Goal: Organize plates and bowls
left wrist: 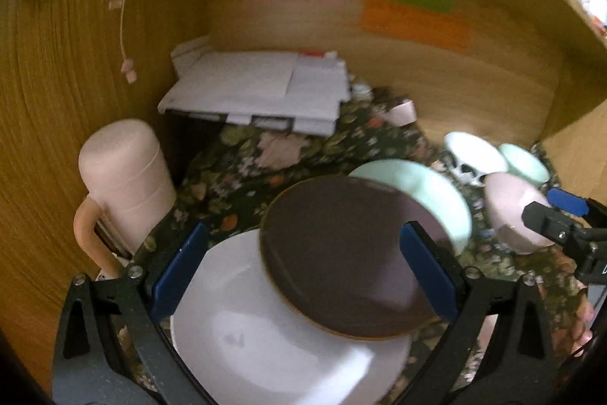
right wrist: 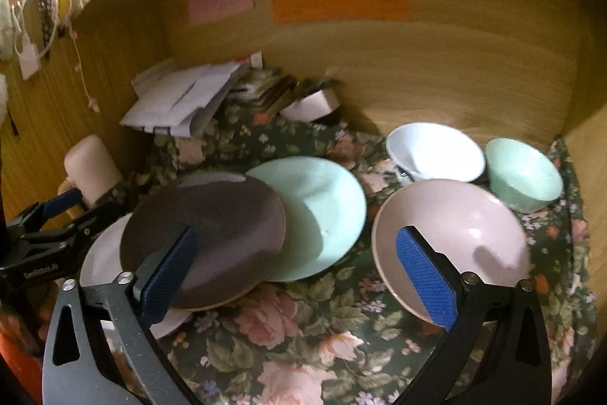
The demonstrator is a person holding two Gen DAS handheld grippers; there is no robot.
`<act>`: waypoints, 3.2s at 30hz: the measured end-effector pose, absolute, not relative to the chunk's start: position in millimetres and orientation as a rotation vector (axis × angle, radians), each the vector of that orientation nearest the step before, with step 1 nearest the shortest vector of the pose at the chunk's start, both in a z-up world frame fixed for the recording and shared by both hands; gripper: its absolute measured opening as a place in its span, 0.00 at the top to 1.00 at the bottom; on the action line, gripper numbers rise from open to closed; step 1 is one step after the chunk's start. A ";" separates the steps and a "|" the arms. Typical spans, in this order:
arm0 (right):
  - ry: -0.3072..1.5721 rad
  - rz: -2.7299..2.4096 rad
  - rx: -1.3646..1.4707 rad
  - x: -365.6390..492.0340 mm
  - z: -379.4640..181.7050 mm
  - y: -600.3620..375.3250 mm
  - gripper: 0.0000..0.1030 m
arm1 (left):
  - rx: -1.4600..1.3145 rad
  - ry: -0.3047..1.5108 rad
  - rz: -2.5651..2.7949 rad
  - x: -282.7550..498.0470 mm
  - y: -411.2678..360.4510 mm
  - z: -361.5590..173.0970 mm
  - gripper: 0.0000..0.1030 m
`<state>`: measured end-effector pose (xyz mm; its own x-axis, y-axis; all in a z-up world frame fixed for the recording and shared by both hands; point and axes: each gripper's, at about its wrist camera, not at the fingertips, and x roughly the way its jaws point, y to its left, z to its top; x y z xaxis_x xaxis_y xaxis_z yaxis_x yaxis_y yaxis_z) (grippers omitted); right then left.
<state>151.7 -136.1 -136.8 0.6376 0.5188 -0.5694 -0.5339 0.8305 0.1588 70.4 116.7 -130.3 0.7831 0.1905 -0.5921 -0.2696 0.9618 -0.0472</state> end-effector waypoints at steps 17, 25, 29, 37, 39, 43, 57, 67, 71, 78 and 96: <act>0.827 0.665 -0.157 203.3 -172.1 -73.5 0.43 | -0.223 0.817 0.203 98.2 160.1 -178.0 0.34; 0.900 0.702 -0.147 220.7 -184.6 -60.9 0.59 | -0.227 0.842 0.157 102.0 158.5 -179.8 0.54; 0.942 0.714 -0.130 227.2 -192.1 -56.6 0.66 | -0.227 0.855 0.136 103.9 156.1 -180.7 0.59; 0.966 0.744 -0.122 231.5 -198.4 -48.4 0.67 | -0.230 0.878 0.109 105.3 152.6 -183.5 0.67; 0.967 0.743 -0.119 231.6 -199.4 -46.5 0.67 | -0.240 0.880 0.097 105.3 152.1 -183.9 0.69; 0.983 0.756 -0.091 233.5 -202.9 -46.8 0.67 | -0.249 0.882 0.075 107.0 150.5 -183.3 0.70; 0.959 0.739 -0.086 216.8 -194.5 -59.8 0.71 | -0.250 0.893 0.101 104.3 146.8 -181.5 0.70; 0.918 0.714 -0.046 198.6 -182.2 -82.3 0.71 | -0.275 0.885 0.081 96.2 136.2 -177.0 0.70; 0.898 0.698 -0.035 191.2 -175.8 -94.6 0.71 | -0.277 0.870 0.062 91.6 127.4 -171.1 0.70; 0.870 0.671 -0.011 176.4 -167.0 -118.5 0.71 | -0.259 0.844 0.033 82.9 109.3 -159.6 0.70; 0.844 0.604 0.037 139.5 -163.0 -173.5 0.71 | -0.220 0.823 -0.045 64.4 58.6 -149.5 0.70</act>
<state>139.5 -173.5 -163.0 0.5083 0.5155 -0.6899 -0.4874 0.8326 0.2631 64.4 58.6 -149.5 0.6804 -0.1248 -0.7221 -0.0455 0.9763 -0.2117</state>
